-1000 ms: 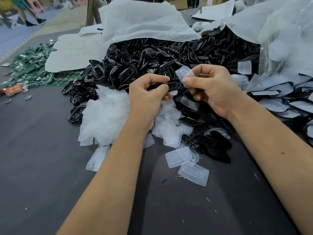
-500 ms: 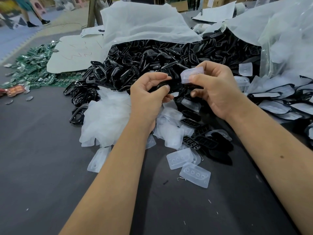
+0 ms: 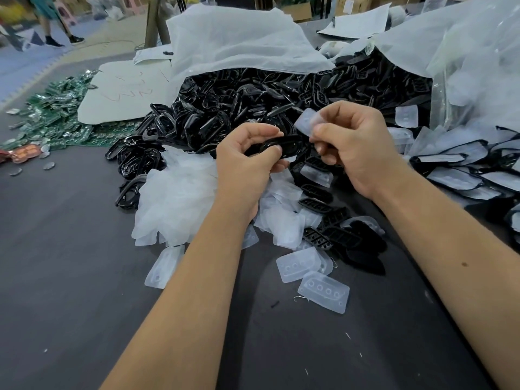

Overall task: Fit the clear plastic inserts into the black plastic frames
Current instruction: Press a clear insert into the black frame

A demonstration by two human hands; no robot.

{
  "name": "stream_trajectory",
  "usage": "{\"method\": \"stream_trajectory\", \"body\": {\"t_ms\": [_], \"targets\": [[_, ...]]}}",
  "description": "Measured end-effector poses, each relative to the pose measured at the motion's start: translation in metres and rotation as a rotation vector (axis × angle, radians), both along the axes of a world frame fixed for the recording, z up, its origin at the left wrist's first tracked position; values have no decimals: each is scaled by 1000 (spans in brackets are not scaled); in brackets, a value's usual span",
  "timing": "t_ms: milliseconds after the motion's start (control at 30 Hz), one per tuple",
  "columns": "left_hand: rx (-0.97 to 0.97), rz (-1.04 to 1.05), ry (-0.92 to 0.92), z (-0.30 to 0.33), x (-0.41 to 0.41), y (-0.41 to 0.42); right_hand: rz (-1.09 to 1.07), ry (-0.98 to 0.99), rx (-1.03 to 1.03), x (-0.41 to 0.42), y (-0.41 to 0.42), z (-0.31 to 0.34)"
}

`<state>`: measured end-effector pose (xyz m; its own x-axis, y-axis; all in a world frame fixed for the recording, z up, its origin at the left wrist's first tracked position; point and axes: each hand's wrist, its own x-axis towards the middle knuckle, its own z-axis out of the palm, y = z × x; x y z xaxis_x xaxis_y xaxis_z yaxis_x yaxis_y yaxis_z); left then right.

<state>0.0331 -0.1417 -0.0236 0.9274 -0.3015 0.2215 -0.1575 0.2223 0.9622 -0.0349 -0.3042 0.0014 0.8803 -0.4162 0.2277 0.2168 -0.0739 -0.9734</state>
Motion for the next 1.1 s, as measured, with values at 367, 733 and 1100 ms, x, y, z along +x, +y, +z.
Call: {"method": "stream_trajectory", "body": {"t_ms": [367, 733, 1100], "targets": [[-35, -62, -47, 4, -5, 1, -54, 28, -338, 6, 8, -7], [-48, -158, 12, 4, -3, 1, 14, 78, -63, 4, 9, -11], [144, 36, -22, 0, -3, -7, -42, 88, -18, 6, 3, -12]]}}
